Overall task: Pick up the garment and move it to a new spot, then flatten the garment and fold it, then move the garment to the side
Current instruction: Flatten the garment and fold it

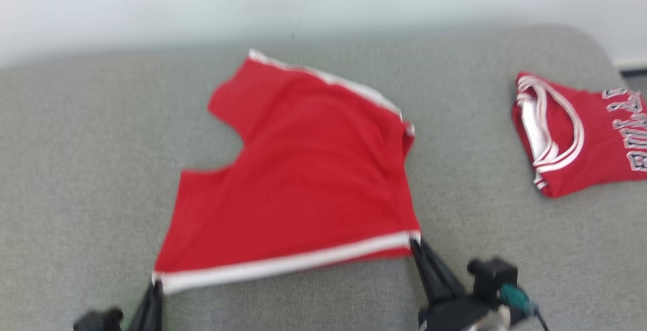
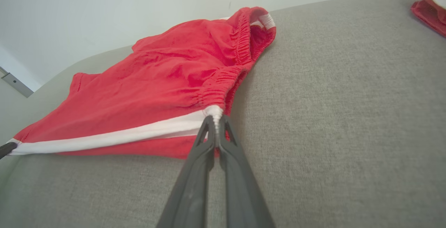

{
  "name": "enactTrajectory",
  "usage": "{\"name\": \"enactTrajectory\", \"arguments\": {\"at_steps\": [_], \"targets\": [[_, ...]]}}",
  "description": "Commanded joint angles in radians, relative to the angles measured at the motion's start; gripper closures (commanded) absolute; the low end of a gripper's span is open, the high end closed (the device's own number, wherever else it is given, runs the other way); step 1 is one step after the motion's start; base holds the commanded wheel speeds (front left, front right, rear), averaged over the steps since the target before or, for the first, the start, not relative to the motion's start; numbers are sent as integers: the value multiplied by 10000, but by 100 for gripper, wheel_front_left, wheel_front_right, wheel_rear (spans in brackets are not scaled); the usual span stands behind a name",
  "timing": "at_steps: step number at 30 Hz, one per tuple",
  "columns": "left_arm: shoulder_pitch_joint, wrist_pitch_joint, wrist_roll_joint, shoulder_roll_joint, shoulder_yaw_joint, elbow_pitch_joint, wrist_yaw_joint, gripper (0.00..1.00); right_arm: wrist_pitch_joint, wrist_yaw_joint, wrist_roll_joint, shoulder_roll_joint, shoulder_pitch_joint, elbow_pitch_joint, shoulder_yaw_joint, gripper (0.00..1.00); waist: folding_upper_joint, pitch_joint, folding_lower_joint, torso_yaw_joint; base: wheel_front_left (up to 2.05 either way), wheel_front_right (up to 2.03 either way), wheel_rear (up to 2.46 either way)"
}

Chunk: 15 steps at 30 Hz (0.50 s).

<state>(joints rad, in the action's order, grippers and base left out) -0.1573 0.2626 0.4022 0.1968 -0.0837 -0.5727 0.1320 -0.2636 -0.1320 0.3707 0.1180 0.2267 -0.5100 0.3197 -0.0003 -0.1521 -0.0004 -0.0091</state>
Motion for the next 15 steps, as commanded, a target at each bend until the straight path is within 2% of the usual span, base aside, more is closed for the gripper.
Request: {"name": "enactTrajectory", "arguments": {"at_steps": [1, 7, 11, 15], "targets": [[549, 26, -94, -23, 55, -35, -30, 100, -2, 28, 144, 85, -477, -32, 22, 100, 3, 1387, 4, -135, 0, 0, 0], [1493, 28, -100, -159, 150, 52, -30, 100, -1, 28, 235, 219, -1572, -51, 399, 100, 3, 1870, 4, -51, 0, 0, 0], [2019, 28, -67, -227, 219, 65, -30, 100, -2, 28, 337, 323, -2299, 20, 287, 100, 3, 2097, 4, 14, 0, 0, 0], [2460, 26, 5, -383, 410, 89, -30, 100, -1, 28, 357, 396, -2895, -25, 746, 100, 3, 2184, 4, 7, 0, 0, 0]]}}
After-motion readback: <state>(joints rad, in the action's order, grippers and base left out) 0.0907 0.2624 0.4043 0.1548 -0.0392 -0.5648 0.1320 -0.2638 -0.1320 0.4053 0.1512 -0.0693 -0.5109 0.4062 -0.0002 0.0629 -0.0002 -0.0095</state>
